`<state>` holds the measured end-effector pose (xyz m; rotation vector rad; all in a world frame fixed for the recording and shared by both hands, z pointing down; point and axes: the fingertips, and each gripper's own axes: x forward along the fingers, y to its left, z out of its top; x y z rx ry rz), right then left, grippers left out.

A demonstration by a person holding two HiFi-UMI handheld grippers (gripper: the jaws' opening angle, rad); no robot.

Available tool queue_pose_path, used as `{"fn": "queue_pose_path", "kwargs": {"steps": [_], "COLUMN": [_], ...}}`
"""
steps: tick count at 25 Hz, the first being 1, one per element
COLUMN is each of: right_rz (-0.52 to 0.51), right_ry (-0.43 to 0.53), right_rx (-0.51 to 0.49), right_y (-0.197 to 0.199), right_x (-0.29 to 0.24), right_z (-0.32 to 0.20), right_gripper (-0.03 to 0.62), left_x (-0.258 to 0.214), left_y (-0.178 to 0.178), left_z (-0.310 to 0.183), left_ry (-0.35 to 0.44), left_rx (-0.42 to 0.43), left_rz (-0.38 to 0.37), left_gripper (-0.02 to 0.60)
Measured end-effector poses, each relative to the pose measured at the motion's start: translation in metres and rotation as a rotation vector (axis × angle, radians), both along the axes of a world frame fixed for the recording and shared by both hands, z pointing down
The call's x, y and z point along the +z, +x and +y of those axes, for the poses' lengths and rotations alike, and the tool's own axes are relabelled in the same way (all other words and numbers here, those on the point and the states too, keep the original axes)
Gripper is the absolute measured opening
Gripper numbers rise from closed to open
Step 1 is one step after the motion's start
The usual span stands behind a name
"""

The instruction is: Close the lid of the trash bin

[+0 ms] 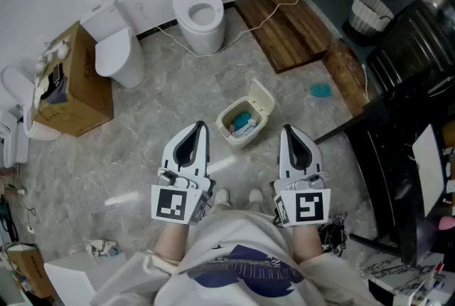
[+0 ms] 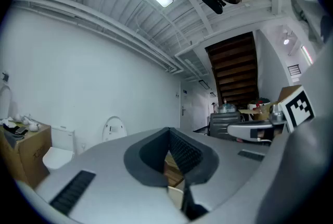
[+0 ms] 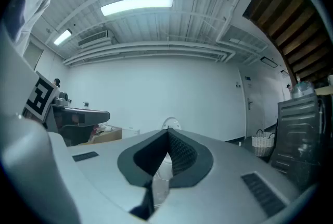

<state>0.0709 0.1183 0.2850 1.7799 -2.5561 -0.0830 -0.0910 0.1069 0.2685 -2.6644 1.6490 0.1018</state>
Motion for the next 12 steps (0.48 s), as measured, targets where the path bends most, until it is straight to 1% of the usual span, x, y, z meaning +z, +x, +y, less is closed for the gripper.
{"fn": "queue_pose_path", "kwargs": {"steps": [9, 12], "right_rz": [0.007, -0.028], "right_ry": [-0.003, -0.005], "right_rx": [-0.006, -0.016], "right_y": [-0.0017, -0.0004], "right_x": [0.0014, 0.0011], "right_z": [-0.0002, -0.0006], "right_gripper": [0.002, 0.005], "left_x": [0.0004, 0.0013], "left_y": [-0.0005, -0.0009], "left_z": [-0.0011, -0.0021], "left_ry": [-0.004, -0.012], "left_rx": [-0.001, -0.004], "left_rz": [0.003, 0.002], "left_gripper": [-0.002, -0.002]}}
